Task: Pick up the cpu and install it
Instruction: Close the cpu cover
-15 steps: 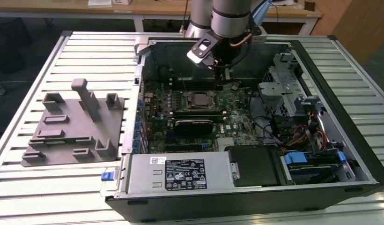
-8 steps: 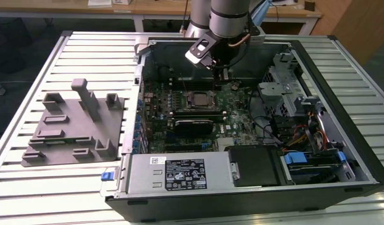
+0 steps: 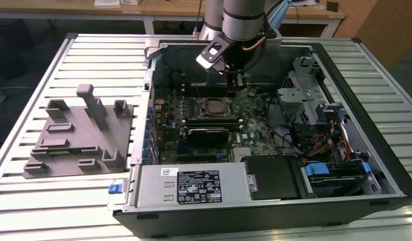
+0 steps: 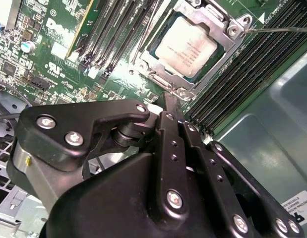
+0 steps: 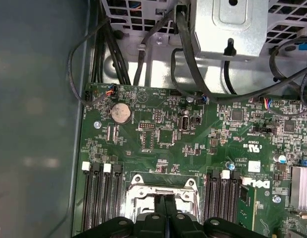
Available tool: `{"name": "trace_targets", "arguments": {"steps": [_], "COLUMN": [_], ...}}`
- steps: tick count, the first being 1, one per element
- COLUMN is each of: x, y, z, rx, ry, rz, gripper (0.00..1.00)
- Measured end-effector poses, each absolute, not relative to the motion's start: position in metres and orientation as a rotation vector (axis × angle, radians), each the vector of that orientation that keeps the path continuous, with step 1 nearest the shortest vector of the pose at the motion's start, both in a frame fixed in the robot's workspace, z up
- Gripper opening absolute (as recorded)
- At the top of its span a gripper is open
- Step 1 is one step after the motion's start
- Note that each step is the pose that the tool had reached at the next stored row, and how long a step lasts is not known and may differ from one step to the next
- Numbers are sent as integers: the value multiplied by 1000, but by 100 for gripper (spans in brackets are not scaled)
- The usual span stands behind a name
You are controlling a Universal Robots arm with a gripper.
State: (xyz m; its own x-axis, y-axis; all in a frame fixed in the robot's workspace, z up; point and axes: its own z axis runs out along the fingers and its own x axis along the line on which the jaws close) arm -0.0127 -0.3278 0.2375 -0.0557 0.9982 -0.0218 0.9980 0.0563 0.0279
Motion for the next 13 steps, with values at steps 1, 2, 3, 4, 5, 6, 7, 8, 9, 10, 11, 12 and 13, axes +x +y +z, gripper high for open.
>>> {"name": "trace_targets", "arguments": {"steps": [1, 2, 3, 4, 5, 6, 7, 8, 9, 10, 11, 12, 13], "x": [-14, -15, -16, -18, -21, -23, -27, -30, -34, -38, -41, -45, -49], "y": [-328, -328, -328, -328, -329, -330, -330, -331, -331, -332, -332, -332, -332], "z": [237, 237, 237, 236, 236, 236, 235, 234, 234, 233, 232, 232, 231], "rx": [2134, 2134, 2134, 2134, 2134, 2134, 2134, 2134, 2134, 2134, 2134, 2134, 2134], "ry": [2257, 2257, 2257, 2257, 2257, 2258, 2258, 2258, 2259, 2259, 2260, 2259, 2260], "rz": [8, 8, 8, 8, 8, 9, 9, 10, 10, 11, 11, 11, 11], "gripper": [11, 11, 11, 11, 11, 11, 11, 11, 11, 11, 11, 11, 11]}}
